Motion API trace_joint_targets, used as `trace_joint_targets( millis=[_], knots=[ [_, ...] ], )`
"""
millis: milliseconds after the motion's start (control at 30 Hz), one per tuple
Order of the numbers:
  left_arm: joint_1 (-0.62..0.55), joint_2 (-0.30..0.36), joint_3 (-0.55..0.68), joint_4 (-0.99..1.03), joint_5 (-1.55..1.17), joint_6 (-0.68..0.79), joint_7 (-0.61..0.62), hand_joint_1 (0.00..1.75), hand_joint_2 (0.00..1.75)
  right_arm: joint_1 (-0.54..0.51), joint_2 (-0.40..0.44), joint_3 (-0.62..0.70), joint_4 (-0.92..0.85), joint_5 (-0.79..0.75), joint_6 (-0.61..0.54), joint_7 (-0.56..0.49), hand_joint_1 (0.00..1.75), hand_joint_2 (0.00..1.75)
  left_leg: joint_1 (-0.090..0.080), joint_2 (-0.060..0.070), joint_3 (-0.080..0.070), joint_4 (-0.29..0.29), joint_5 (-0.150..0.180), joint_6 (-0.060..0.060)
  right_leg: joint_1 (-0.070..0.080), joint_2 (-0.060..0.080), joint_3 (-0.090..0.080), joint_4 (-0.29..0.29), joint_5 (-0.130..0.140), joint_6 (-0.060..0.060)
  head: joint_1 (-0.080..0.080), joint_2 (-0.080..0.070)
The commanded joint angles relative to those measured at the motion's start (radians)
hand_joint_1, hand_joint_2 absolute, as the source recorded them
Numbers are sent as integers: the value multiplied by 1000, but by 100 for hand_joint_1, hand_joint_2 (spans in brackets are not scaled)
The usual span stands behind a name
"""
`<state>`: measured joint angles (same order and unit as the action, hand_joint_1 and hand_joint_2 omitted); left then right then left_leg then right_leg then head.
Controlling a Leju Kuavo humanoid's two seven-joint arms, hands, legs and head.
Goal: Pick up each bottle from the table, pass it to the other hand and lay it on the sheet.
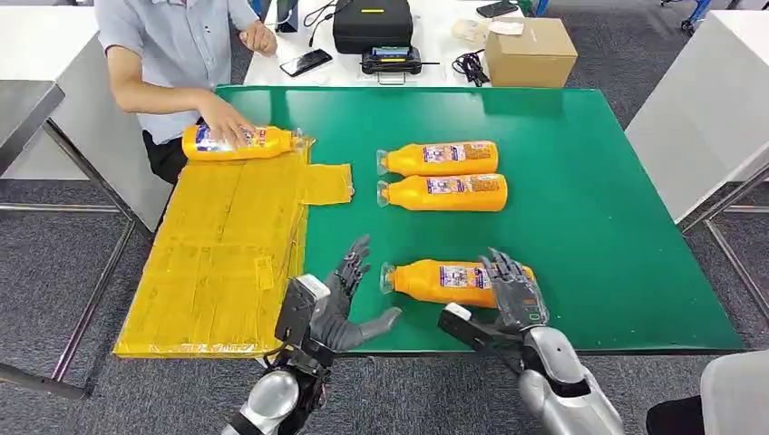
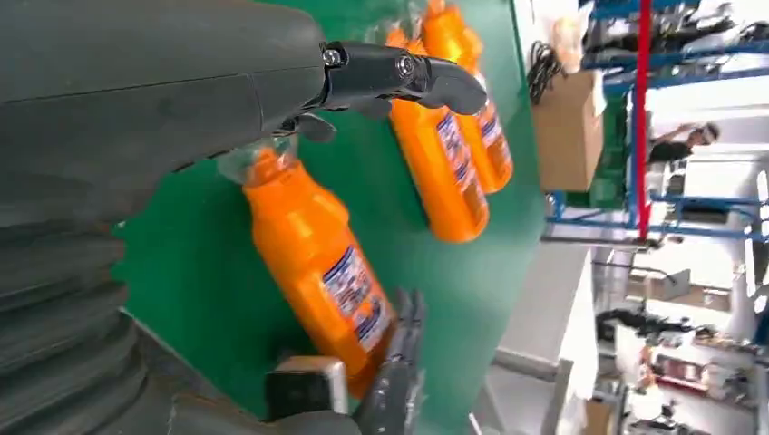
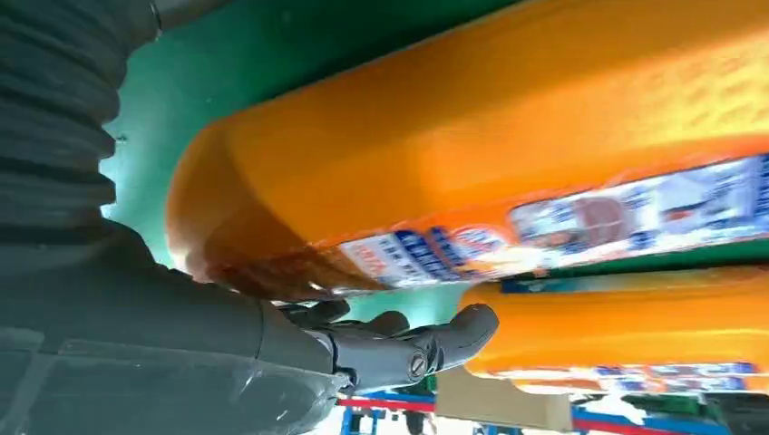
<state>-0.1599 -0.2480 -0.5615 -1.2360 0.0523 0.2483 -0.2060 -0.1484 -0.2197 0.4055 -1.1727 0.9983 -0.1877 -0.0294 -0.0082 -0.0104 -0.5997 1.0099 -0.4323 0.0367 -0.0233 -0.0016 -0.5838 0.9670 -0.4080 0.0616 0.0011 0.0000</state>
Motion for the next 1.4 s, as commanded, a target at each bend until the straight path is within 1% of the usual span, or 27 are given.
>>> trace_joint_targets(
  millis=[33, 67, 100, 167, 267, 300, 467, 533, 567, 600, 700, 733, 767, 1033, 1067, 1200, 1400],
  knots=[
    [-26, 45, -51, 46, -16, -8, 14, 0, 175, -32, -15, -6, 75, 36, -4, 30, 0, 175, 2, 1, 5, -1, -1, -3, 2, 0, 5, -1, -1, -4, 0, 0],
    [-25, 41, -42, 48, 4, -16, 28, 0, 175, -40, -14, -3, 83, 34, -3, 28, 0, 175, 1, 1, 3, -1, 0, -2, 1, 0, 3, -1, 0, -2, 0, 0],
    [-25, 42, -37, 49, 46, -47, 44, 0, 175, -55, -15, 3, 102, 34, 7, 30, 0, 175, 1, 1, 5, -1, -1, -3, 2, 0, 5, -1, -1, -3, 0, 0],
    [-33, 46, -41, 60, 36, -35, 31, 0, 175, -70, -11, -1, 127, 18, 20, 29, 0, 175, 2, 1, 5, -1, -1, -3, 2, 1, 5, -1, -1, -3, 0, 0],
    [-56, 38, -55, 95, 41, -40, 26, 0, 175, -102, -8, -20, 194, -53, 43, -13, 0, 175, 2, 2, 5, 0, -1, -3, 2, 1, 5, -1, 0, -4, 0, 0],
    [-60, 37, -60, 99, 42, -43, 22, 0, 175, -109, -6, -27, 212, -66, 40, -18, 0, 175, 1, 1, 4, -1, 0, -2, 1, 1, 4, -2, 0, -2, 0, 0],
    [-61, 37, -66, 96, 45, -42, 20, 0, 175, -115, -11, -22, 230, -61, 26, -31, 0, 175, 1, 1, 5, -1, 0, -2, 2, 0, 5, -1, 0, -3, 0, 0],
    [-64, 37, -67, 99, 46, -42, 19, 0, 175, -117, -20, -20, 227, -77, 47, -40, 0, 175, 2, 0, 5, -1, 0, -2, 2, -1, 6, -2, 0, -3, 0, 0],
    [-66, 37, -69, 102, 47, -44, 19, 0, 175, -117, -22, -21, 228, -90, 61, -45, 26, 175, 1, 0, 6, -1, -1, -3, 2, 0, 6, -2, -1, -3, 0, 0],
    [-70, 36, -71, 108, 49, -45, 18, 0, 175, -122, -28, -21, 243, -115, 94, -56, 175, 175, 1, 0, 5, -1, 0, -2, 2, 0, 5, -2, 0, -3, 0, 0],
    [-91, 30, -79, 127, 57, -51, 3, 0, 175, -132, -53, -23, 291, -196, 171, -115, 175, 175, 1, -1, 5, -1, 0, -1, 1, -1, 5, -1, 0, -2, 0, 0],
    [-94, 27, -79, 131, 63, -52, -2, 0, 175, -131, -60, -20, 300, -215, 185, -136, 175, 175, 2, 0, 6, -1, 0, -2, 2, -1, 6, -1, 0, -3, 0, 0],
    [-97, 27, -82, 135, 64, -54, -2, 0, 175, -132, -67, -23, 306, -231, 197, -147, 175, 175, 1, -2, 5, -1, 0, -1, 1, -2, 6, -2, 0, -2, 0, 0],
    [-102, 27, -87, 141, 70, -57, -6, 0, 175, -131, -74, -20, 305, -247, 203, -155, 175, 175, 2, -1, 12, -1, 0, -2, 2, -2, 12, -3, 0, -3, 0, 0],
    [-104, 26, -90, 143, 71, -58, -8, 0, 175, -131, -77, -15, 307, -233, 183, -140, 175, 175, 2, -1, 12, -1, 0, -2, 2, -2, 12, -3, 0, -3, 0, 0],
    [-117, 21, -103, 159, 77, -61, -16, 0, 175, -122, -86, -23, 317, -298, 221, -185, 175, 175, 1, -2, 12, -1, 0, -1, 2, -3, 12, -3, 0, -2, 0, 0],
    [-133, 15, -109, 178, 85, -62, -25, 0, 175, -119, -89, -20, 326, -325, 230, -203, 175, 175, 2, -2, 13, -1, 0, -2, 2, -3, 13, -3, 0, -3, 0, 0]
  ],
)
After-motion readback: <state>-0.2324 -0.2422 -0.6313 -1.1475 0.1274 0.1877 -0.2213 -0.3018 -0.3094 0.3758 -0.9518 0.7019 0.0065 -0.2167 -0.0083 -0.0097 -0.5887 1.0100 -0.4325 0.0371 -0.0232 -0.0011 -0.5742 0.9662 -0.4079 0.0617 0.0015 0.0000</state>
